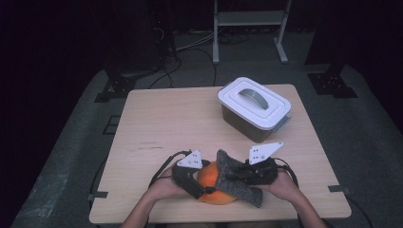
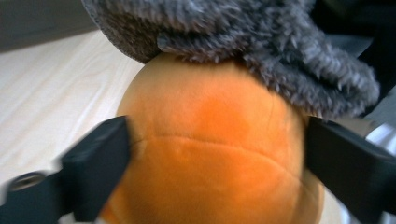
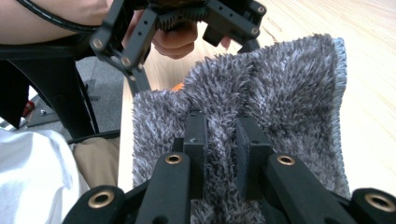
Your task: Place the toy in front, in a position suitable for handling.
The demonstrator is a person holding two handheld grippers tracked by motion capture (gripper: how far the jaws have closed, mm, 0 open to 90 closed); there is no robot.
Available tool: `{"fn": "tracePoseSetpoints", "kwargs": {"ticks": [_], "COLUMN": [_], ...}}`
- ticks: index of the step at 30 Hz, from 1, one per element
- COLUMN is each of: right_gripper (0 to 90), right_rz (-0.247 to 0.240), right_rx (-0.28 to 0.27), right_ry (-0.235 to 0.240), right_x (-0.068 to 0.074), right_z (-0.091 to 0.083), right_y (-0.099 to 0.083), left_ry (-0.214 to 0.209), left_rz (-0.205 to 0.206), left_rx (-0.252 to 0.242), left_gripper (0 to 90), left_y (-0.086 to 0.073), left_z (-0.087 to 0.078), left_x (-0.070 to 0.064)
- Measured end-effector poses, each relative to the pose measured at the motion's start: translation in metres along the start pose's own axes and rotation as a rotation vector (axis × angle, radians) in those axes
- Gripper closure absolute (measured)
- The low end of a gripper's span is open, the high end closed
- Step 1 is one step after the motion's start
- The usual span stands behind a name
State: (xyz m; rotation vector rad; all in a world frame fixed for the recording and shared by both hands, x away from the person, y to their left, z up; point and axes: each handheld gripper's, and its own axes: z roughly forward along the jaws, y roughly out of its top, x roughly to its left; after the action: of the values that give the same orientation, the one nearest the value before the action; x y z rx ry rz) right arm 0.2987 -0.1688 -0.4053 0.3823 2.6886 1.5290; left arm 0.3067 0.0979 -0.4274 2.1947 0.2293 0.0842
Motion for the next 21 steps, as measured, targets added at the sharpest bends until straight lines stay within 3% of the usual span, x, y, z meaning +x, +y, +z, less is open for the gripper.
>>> {"fn": "tracePoseSetpoints", "kwargs": {"ticks": [2, 6, 9, 13, 15, 17, 19, 21], "right_gripper": [75.9, 76.0, 76.0, 76.1, 76.1, 76.1, 76.1, 76.0], "right_rz": [0.009, 0.041, 0.077, 0.086, 0.072, 0.055, 0.060, 0.033], "right_rx": [-0.004, 0.000, 0.022, -0.038, -0.043, -0.008, -0.011, -0.013], "right_ry": [0.000, -0.015, -0.052, -0.054, -0.040, -0.025, 0.002, 0.017], "right_x": [-0.002, -0.011, -0.018, -0.018, -0.015, -0.011, -0.009, -0.005], "right_z": [-0.002, -0.009, -0.017, -0.024, -0.021, -0.013, -0.007, -0.006], "right_y": [-0.001, -0.010, -0.017, -0.014, -0.010, -0.009, -0.010, -0.007], "left_ry": [0.008, 0.015, 0.018, 0.012, 0.003, -0.003, -0.011, -0.011], "left_rz": [0.022, 0.030, 0.040, 0.055, 0.038, 0.021, -0.002, -0.020], "left_rx": [-0.007, -0.005, -0.004, -0.009, -0.014, -0.013, -0.017, -0.006], "left_gripper": [22.4, 27.0, 27.3, 26.9, 22.6, 15.0, 5.6, 2.3], "left_y": [0.000, 0.000, 0.000, 0.001, 0.002, 0.003, 0.003, 0.003], "left_z": [-0.003, -0.004, -0.005, -0.005, -0.004, -0.003, 0.000, 0.003], "left_x": [-0.001, -0.001, -0.002, -0.003, -0.003, -0.001, 0.000, 0.000]}}
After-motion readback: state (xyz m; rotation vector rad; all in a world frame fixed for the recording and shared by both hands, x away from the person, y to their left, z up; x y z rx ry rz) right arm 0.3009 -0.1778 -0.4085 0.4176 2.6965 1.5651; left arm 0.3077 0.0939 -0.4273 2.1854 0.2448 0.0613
